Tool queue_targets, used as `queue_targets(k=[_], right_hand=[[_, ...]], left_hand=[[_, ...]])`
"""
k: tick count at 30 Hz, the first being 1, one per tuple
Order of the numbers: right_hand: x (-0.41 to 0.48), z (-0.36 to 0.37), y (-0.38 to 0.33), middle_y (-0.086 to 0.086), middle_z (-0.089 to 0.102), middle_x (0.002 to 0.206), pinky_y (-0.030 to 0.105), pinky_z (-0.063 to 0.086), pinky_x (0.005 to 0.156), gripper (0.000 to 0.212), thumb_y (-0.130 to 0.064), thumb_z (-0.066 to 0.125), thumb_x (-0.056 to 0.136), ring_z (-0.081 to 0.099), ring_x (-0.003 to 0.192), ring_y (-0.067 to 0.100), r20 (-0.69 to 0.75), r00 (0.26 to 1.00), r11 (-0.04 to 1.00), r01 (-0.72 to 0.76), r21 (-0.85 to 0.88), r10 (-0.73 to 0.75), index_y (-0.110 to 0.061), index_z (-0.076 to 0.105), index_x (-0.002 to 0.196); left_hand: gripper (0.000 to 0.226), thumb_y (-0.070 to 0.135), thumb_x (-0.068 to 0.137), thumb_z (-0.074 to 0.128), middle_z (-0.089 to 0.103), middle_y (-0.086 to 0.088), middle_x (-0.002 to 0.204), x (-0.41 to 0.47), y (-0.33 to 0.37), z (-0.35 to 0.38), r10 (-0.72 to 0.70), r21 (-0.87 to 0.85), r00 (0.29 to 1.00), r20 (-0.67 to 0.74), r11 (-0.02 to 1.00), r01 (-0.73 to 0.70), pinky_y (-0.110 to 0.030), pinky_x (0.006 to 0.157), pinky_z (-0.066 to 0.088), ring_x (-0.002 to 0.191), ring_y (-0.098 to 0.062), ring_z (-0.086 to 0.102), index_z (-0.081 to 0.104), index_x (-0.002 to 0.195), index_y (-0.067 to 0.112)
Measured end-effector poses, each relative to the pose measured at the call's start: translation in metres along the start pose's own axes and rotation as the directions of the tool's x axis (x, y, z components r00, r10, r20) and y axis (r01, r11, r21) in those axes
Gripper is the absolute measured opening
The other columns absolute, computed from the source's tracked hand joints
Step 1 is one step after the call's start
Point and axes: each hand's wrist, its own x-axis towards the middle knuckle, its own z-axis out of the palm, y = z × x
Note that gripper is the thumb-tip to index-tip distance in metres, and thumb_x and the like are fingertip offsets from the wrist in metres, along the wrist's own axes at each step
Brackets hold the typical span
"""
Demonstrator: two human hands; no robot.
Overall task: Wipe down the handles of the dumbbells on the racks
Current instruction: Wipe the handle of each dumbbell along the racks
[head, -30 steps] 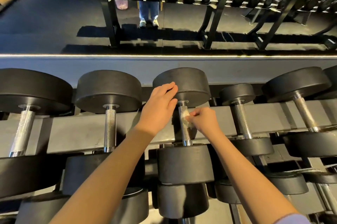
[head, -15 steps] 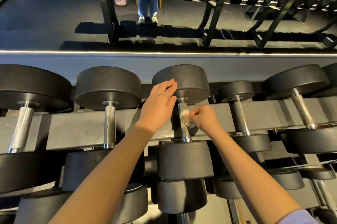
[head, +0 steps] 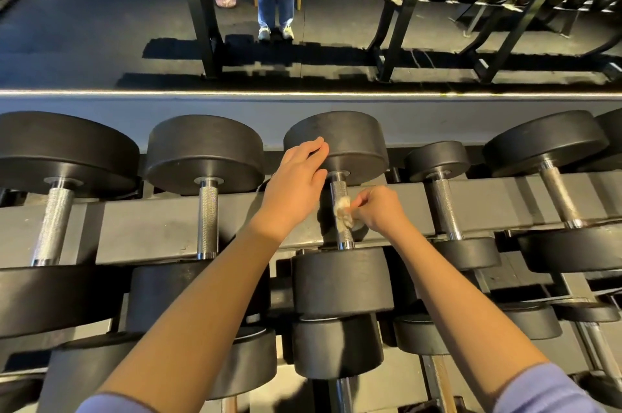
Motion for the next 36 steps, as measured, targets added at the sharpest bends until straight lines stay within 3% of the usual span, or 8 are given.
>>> queue_targets(k=[2,10,13,15,20,24,28,36], right_hand=[[-0.005,-0.002,0.0,0.011,0.068,0.087,0.032,0.055,0.082,0.004,-0.008,0.069,0.082,0.064,0.086,0.02,0.087,0.996,0.998,-0.007,-0.064,0.013,-0.007,0.072,0.079],[-0.021,-0.005,0.003,0.013,0.067,0.101,0.035,0.05,0.092,0.021,-0.012,0.074,0.078,0.06,0.101,0.025,0.246,0.962,0.979,-0.068,-0.192,0.115,-0.005,0.071,0.098],[-0.027,-0.006,0.005,0.007,0.065,0.086,0.033,0.051,0.084,0.006,-0.01,0.074,0.078,0.06,0.091,0.021,0.167,0.984,0.997,-0.064,-0.03,0.068,-0.009,0.068,0.08],[-0.031,-0.006,0.004,0.001,0.06,0.074,0.03,0.048,0.073,0.014,-0.009,0.072,0.079,0.058,0.08,0.018,0.054,0.998,0.99,-0.032,0.134,0.025,-0.013,0.062,0.07],[-0.049,0.005,-0.029,0.001,0.058,0.073,0.02,0.038,0.056,0.008,-0.011,0.072,0.079,0.052,0.07,0.013,-0.096,0.985,0.94,0.166,0.298,-0.143,-0.004,0.067,0.08],[-0.065,0.029,-0.065,-0.003,0.059,0.075,0.017,0.038,0.056,0.01,-0.016,0.073,0.08,0.053,0.069,0.01,-0.048,0.96,0.92,0.278,0.277,-0.276,-0.016,0.063,0.079],[-0.076,0.064,-0.087,-0.01,0.053,0.077,0.016,0.037,0.062,0.013,-0.017,0.071,0.084,0.051,0.074,0.004,0.088,0.948,0.917,0.269,0.294,-0.306,-0.019,0.059,0.087],[-0.063,0.127,-0.112,-0.006,0.054,0.077,0.018,0.043,0.062,0.022,-0.015,0.075,0.08,0.055,0.076,0.012,0.21,0.946,0.941,0.184,0.285,-0.248,-0.012,0.063,0.097]], left_hand=[[0.047,0.022,0.102,0.04,0.028,0.01,0.153,0.0,0.001,0.0,0.003,0.016,1.0,0.004,1.0,-0.003,-0.017,0.1,0.023,0.139,-0.006,0.021,0.032,0.148,0.022],[0.053,0.025,0.1,0.044,0.02,0.009,0.157,-0.009,0.003,-0.009,-0.02,0.042,0.991,0.133,0.999,0.015,-0.031,0.115,0.021,0.144,-0.011,0.015,0.025,0.15,0.023],[0.05,0.025,0.1,0.045,0.033,0.003,0.152,-0.032,-0.01,-0.021,-0.021,0.048,0.989,0.146,0.999,0.014,-0.034,0.114,0.026,0.14,-0.015,0.027,0.031,0.148,0.021],[0.048,0.023,0.099,0.046,0.041,0.0,0.146,-0.054,-0.026,-0.031,-0.058,0.102,0.99,0.13,0.994,0.045,-0.035,0.11,0.032,0.134,-0.018,0.036,0.035,0.146,0.019],[0.043,0.03,0.096,0.043,0.061,-0.009,0.121,-0.111,-0.07,-0.062,-0.169,0.177,0.982,-0.088,0.967,0.183,-0.032,0.091,0.04,0.111,-0.028,0.056,0.055,0.131,0.009],[0.04,0.027,0.099,0.045,0.056,-0.011,0.129,-0.129,-0.091,-0.082,-0.356,0.067,0.927,-0.121,0.929,0.365,-0.032,0.101,0.033,0.12,-0.028,0.049,0.053,0.133,0.007],[0.034,0.018,0.102,0.039,0.053,-0.002,0.121,-0.136,-0.095,-0.085,-0.55,-0.298,0.819,-0.163,0.819,0.491,-0.023,0.099,0.027,0.115,-0.015,0.045,0.052,0.131,0.006],[0.017,0.023,0.102,0.033,0.047,0.01,0.09,-0.136,-0.095,-0.084,-0.649,-0.394,0.738,-0.185,0.737,0.55,-0.023,0.083,0.027,0.093,-0.01,0.043,0.048,0.094,0.021]])
